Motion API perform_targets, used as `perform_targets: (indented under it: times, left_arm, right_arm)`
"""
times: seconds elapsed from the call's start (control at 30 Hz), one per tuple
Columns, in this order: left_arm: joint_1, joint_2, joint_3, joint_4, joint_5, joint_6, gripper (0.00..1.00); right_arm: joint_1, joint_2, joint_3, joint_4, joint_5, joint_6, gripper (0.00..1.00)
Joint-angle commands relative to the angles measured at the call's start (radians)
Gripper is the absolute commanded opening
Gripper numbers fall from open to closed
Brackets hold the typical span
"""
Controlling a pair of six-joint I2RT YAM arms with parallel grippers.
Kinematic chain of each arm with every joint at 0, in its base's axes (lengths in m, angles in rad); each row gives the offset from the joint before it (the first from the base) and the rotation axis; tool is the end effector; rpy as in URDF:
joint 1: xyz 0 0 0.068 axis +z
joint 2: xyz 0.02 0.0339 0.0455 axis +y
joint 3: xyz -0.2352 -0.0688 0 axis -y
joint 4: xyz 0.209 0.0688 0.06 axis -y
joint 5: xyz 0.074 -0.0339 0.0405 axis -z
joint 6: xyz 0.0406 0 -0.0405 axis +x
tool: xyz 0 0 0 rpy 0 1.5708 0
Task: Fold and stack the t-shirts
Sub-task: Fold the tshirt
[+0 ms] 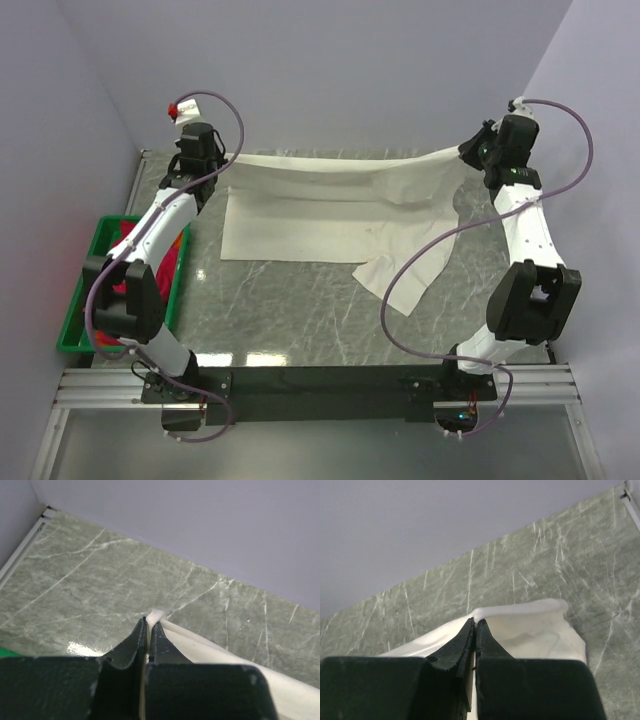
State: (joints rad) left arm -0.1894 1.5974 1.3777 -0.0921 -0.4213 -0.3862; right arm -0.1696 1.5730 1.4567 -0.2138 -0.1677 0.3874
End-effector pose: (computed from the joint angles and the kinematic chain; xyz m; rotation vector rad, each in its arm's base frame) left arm 0.3459 -0.0494 0.3276 -0.4640 1.7956 -0.0031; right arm 0.3392 -0.0512 0.3471 0.4136 1.8625 0.3070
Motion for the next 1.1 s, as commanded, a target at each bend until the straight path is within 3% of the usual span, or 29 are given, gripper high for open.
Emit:
perform_targets:
  times: [0.0, 0.33, 0.57, 0.7, 0.8, 0.83, 1.07]
  left_arm:
    - [0.016, 0.028, 0.021, 0.034, 0.013, -0.011, 0.01]
    - [0.056, 0.271, 0.201, 0.035, 0.090, -0.036, 0.01]
    - [0.091, 0.541, 0.503, 0.012, 0.174, -0.059, 0.01]
    - [0.105, 0.595, 0.602, 0.014, 0.226, -0.068, 0.01]
    - [0.105, 0.518, 0.537, 0.076, 0.246, -0.082, 0.01]
    - [0.105, 0.478, 0.440, 0.118, 0.253, -0.086, 0.01]
    - [0.105, -0.003, 0.077, 0.235, 0.262, -0.097, 0.01]
  right_arm:
    - [-0.002, 0.022, 0.040, 0.051, -0.003, 0.005, 0.00]
    - [-0.002, 0.260, 0.218, 0.076, -0.035, 0.031, 0.00]
    - [-0.002, 0.452, 0.386, 0.157, -0.029, 0.053, 0.00]
    - [-0.002, 0.505, 0.442, 0.212, -0.052, 0.065, 0.00]
    - [-0.001, 0.445, 0.404, 0.275, -0.072, 0.065, 0.00]
    - [-0.001, 0.414, 0.340, 0.290, -0.073, 0.064, 0.00]
    - [-0.001, 0.047, 0.082, 0.268, -0.070, 0.027, 0.00]
